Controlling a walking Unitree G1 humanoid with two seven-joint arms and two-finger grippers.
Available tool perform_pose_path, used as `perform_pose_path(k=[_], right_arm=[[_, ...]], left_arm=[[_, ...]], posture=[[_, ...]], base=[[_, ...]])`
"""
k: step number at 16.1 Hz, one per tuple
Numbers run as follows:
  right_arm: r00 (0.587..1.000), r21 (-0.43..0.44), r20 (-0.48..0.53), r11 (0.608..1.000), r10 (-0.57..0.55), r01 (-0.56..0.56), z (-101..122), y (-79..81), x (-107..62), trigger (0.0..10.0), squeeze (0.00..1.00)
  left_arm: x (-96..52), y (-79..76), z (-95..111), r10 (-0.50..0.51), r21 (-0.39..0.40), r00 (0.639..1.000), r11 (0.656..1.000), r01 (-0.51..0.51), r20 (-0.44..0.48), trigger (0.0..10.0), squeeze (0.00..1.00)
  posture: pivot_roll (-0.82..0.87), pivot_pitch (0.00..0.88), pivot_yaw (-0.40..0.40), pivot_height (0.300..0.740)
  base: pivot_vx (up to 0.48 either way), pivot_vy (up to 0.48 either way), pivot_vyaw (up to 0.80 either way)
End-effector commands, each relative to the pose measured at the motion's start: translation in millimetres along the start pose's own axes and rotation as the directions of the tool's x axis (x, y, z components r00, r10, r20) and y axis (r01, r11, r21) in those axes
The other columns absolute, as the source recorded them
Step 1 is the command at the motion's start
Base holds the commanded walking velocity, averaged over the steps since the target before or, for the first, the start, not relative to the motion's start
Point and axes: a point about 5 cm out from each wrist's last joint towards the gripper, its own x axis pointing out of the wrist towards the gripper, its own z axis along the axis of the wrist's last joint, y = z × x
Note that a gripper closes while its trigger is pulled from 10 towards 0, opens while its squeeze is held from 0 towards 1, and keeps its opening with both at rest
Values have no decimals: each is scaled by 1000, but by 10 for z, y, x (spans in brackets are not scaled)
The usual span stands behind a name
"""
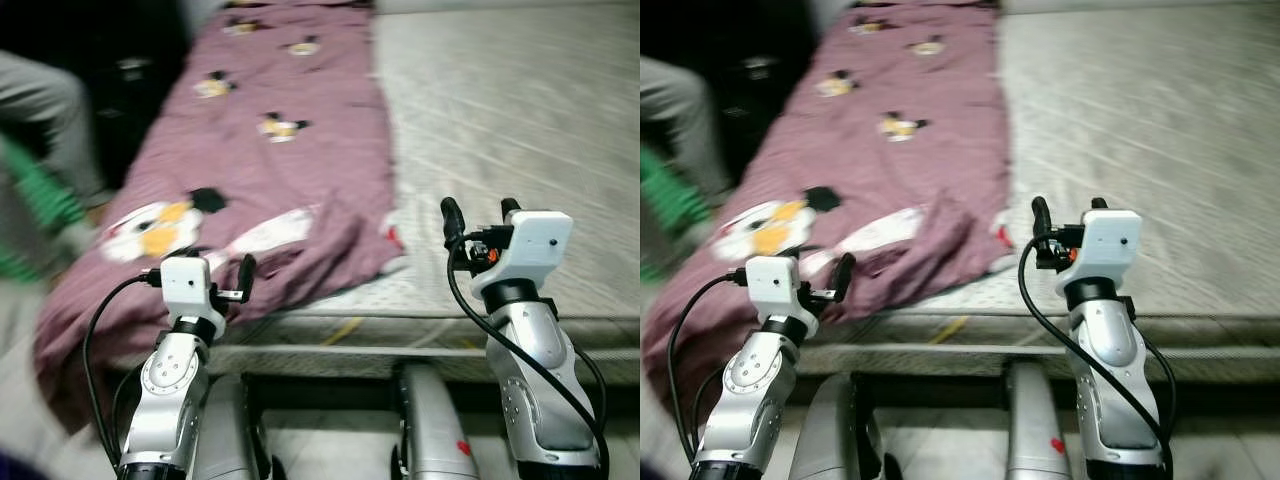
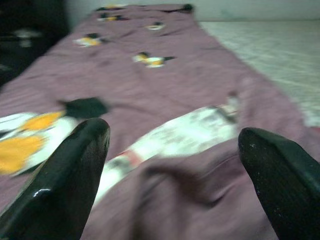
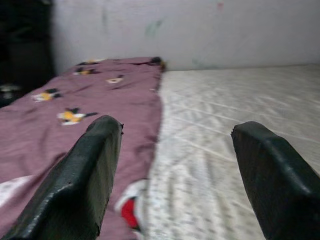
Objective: Clean up the room
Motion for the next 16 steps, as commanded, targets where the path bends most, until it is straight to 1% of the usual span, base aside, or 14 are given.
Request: perform_pose_path(k=[1, 3, 4, 5, 6, 8, 10, 11, 16], right_arm=[[1000, 12, -24, 1000, -1, 1, -41, 2, -11, 10000, 0], [999, 12, -33, 1000, -5, 5, -58, -18, -21, 10000, 0], [999, -1, -35, 1000, -9, 9, -60, -31, -29, 10000, 0], [998, -32, -59, 999, -3, 1, -84, -30, -40, 10000, 0], [998, -6, -69, 1000, -9, 8, -86, -32, -49, 10000, 0], [998, -10, -63, 1000, 10, -10, -61, -2, -40, 10000, 0], [998, 47, -35, 998, 46, -44, 18, 77, -2, 10000, 0], [998, 81, -14, 994, 69, -67, 60, 102, 12, 10000, 0], [998, 105, 2, 992, 65, -65, 108, 106, 76, 10000, 0]], left_arm=[[-15, 13, 28, 1, -2, 1000, 1000, -1, 1, 10000, 0], [-24, -3, 36, -6, -5, 1000, 1000, 6, -7, 10000, 0], [-24, -20, 36, -13, -1, 1000, 1000, 13, -9, 10000, 0], [-14, -52, 40, -19, -4, 1000, 1000, 19, -12, 10000, 0], [-11, -66, 38, -24, -5, 1000, 1000, 24, -14, 10000, 0], [-13, -72, 30, -23, -11, 1000, 1000, 23, -18, 10000, 0], [-13, -83, 26, -26, -16, 999, 1000, 26, -22, 10000, 0], [-11, -84, 23, -29, -14, 999, 999, 28, -24, 10000, 0], [-3, -78, 27, -34, -8, 999, 999, 34, -26, 10000, 0]], posture=[[-40, 110, 98, 519], [-44, 123, 101, 519], [-49, 132, 101, 519], [-53, 137, 99, 519], [-58, 139, 97, 519], [-64, 141, 98, 519], [-63, 140, 100, 519], [-58, 138, 103, 524], [-55, 133, 108, 581]], base=[[0, 0, -756], [0, 0, -228], [0, 0, 0], [0, 0, 0], [0, 0, 0], [0, 0, 0], [0, 0, 0], [0, 0, 0], [0, 0, 0]])
